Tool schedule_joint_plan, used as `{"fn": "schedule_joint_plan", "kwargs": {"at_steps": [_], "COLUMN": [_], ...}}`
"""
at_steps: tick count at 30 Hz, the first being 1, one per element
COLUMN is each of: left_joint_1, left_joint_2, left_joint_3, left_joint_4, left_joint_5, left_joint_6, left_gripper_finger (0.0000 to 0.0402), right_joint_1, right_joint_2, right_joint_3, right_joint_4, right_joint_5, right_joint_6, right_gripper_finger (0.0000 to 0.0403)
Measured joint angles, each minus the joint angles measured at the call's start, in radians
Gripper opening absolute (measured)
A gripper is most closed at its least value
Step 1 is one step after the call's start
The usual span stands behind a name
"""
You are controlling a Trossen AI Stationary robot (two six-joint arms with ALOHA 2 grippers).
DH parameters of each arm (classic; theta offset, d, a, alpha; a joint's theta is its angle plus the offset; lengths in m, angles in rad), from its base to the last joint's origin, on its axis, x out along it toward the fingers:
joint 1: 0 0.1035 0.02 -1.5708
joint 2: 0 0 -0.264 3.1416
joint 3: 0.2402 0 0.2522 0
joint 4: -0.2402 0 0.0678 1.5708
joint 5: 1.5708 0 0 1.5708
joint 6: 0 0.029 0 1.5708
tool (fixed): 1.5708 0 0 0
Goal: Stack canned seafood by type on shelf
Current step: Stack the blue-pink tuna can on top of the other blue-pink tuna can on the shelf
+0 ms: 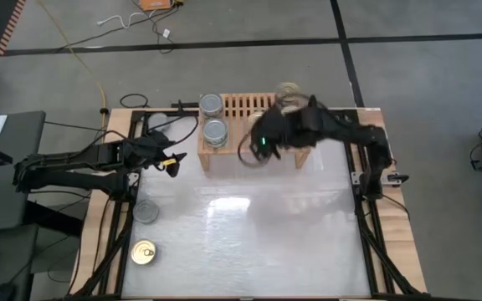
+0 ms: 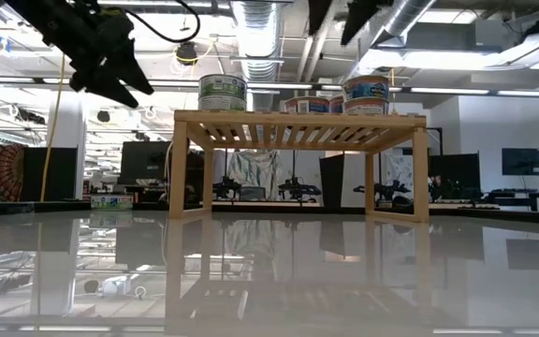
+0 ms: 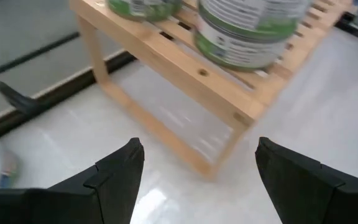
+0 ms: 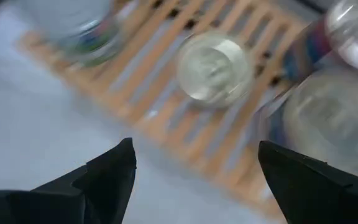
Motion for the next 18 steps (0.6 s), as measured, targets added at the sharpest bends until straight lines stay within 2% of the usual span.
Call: {"fn": "schedule_joint_plan", "kwargs": {"at_steps": [4,7,11,14,18], "left_joint_1": [-0.032,-0.057,-0.076,-0.083,-0.103], "left_joint_2": [0.000,0.000,0.000,0.000,0.000], "left_joint_3": [0.000,0.000,0.000,0.000,0.000], "left_joint_4": [-0.026,-0.049,-0.055,-0.054,-0.055], "left_joint_5": [0.017,0.017,0.016,0.016,0.008], "left_joint_6": [-0.021,-0.026,-0.035,-0.038,-0.066], "left_gripper_finger": [0.0297,0.0297,0.0297,0.0297,0.0297], "right_joint_1": [0.122,0.201,0.290,0.337,0.373], "right_joint_2": [0.009,0.009,0.009,0.009,0.010], "right_joint_3": [-0.015,-0.074,-0.164,-0.266,-0.418], "right_joint_4": [0.002,-0.002,0.002,-0.001,0.007], "right_joint_5": [0.016,0.079,0.087,0.073,-0.032], "right_joint_6": [0.138,0.262,0.349,0.421,0.493], "right_gripper_finger": [0.0360,0.0360,0.0360,0.0358,0.0350]}}
